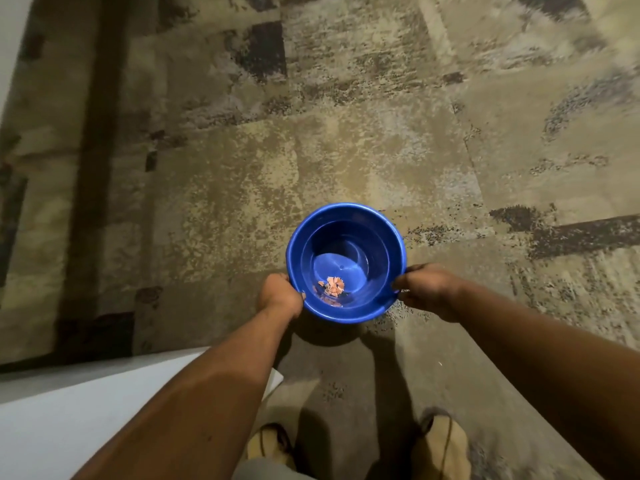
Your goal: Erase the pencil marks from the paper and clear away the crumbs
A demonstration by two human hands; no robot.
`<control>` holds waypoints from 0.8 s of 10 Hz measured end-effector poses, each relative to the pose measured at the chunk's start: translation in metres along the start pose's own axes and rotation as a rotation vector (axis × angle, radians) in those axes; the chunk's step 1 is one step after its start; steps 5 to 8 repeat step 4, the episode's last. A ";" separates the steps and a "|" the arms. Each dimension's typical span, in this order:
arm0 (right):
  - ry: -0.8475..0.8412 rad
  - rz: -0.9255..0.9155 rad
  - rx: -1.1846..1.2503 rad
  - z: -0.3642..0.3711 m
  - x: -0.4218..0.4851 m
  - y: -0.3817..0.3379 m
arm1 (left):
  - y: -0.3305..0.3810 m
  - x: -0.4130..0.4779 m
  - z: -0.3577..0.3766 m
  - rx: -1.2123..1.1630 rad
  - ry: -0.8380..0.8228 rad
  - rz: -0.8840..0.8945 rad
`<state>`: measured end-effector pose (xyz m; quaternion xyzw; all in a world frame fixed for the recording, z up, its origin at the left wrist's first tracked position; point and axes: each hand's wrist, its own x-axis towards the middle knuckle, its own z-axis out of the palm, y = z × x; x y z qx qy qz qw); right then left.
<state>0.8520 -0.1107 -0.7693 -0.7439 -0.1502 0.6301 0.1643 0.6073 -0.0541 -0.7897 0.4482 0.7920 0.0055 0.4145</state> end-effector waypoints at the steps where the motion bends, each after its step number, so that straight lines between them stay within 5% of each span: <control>1: -0.006 -0.029 0.010 0.006 0.006 -0.002 | -0.002 0.004 0.002 -0.028 0.055 -0.037; 4: -0.069 -0.120 -0.008 0.003 -0.043 -0.014 | 0.020 -0.031 -0.010 0.112 -0.083 0.130; 8: -0.069 -0.120 -0.008 0.003 -0.043 -0.014 | 0.020 -0.031 -0.010 0.112 -0.083 0.130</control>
